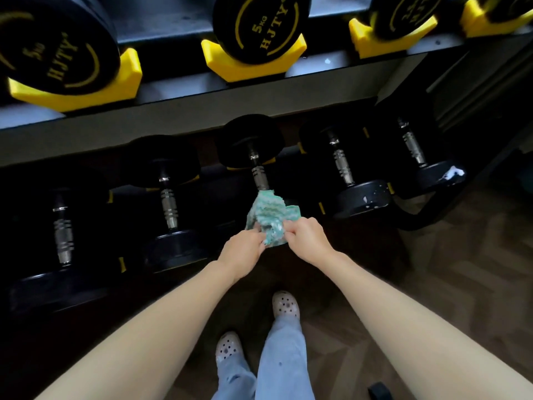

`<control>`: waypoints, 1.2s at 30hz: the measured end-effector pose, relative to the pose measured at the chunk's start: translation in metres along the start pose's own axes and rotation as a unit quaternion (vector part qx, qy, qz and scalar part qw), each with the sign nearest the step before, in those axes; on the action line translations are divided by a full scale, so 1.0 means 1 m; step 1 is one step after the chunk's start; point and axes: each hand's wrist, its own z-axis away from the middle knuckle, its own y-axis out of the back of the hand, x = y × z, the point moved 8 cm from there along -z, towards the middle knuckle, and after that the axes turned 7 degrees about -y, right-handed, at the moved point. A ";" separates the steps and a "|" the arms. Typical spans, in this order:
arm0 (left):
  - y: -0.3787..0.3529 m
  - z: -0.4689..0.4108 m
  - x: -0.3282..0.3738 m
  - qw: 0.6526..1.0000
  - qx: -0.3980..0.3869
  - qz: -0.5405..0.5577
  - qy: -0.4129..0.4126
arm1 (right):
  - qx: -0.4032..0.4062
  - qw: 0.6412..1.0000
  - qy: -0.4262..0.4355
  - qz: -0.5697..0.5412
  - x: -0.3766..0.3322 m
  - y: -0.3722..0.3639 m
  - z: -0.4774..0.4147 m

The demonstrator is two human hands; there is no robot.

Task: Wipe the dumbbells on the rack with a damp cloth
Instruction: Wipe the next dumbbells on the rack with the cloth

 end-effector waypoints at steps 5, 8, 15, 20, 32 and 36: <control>0.026 0.000 0.010 0.991 0.031 0.125 0.047 | 0.003 0.988 -0.112 -0.105 0.020 0.015 0.011; 0.052 -0.012 0.022 0.964 0.078 0.240 0.081 | 0.038 0.953 -0.167 -0.252 0.040 0.033 0.020; 0.063 -0.041 0.072 0.943 -0.037 0.324 0.060 | 0.084 0.874 -0.170 -0.447 0.095 0.093 0.037; 0.047 -0.071 0.103 0.957 -0.025 0.284 0.055 | 0.047 0.885 -0.173 -0.429 0.141 0.125 0.036; -0.009 -0.182 0.131 0.956 0.227 0.057 0.176 | 0.155 0.954 -0.171 -0.190 0.239 0.166 -0.070; -0.060 -0.202 0.130 0.968 0.114 0.111 0.196 | 0.103 0.948 -0.192 -0.232 0.268 0.153 -0.093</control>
